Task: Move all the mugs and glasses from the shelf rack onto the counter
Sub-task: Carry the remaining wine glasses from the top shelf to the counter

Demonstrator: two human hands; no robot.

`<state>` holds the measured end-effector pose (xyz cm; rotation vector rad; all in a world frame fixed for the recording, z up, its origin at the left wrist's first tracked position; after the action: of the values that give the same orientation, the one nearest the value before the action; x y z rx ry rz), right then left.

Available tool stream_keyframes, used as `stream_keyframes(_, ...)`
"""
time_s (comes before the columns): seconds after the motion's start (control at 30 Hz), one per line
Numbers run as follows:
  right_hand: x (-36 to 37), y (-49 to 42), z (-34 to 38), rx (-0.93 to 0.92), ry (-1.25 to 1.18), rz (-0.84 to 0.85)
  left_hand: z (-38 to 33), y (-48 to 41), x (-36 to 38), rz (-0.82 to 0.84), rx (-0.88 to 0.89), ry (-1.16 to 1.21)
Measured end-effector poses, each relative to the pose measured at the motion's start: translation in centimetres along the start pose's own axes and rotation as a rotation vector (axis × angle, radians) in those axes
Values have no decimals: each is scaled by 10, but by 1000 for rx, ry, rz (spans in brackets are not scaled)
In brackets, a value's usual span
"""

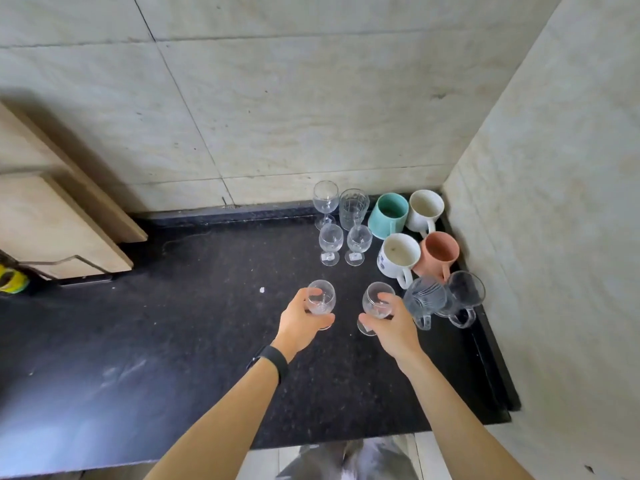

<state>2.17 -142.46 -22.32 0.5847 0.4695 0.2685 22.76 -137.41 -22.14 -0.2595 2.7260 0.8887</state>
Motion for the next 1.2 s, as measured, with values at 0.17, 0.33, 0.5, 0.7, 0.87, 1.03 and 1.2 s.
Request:
stream_keyframes(0.17,13,-51,0,-10,-32,-40,1,-38,11,-52,-26,1)
stream_keyframes(0.33,19,-91,2,-52,-40,-60,0,-73,23,-125,0,2)
stream_keyframes(0.5,22,-110,6,-71,-68,-77,-4,-97,33,-156,24,18)
stream_keyframes(0.7,23,-120,9,-63,-96,-54,-9,-107,34,-188,25,21)
stream_keyframes(0.87,22,-123,12,-67,-82,-37,-9,-111,33,-184,24,21)
stream_keyframes(1.03,22,-126,8,-68,-73,-37,-10,-113,33,-169,25,24)
stream_keyframes(1.2,22,-127,5,-27,-118,5,-9,-111,31,-117,12,-2)
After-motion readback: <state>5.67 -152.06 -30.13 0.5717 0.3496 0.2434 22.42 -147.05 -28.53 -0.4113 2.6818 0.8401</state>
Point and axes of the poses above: each hand's wrist, its own y-axis away from the middle knuckle, its own x-axis out of the palm, z = x × y, the point moved 5 cm from there along -y, towards the middle knuckle, and after that the axes turned 4 degrees about z, right-handed, at the moved point
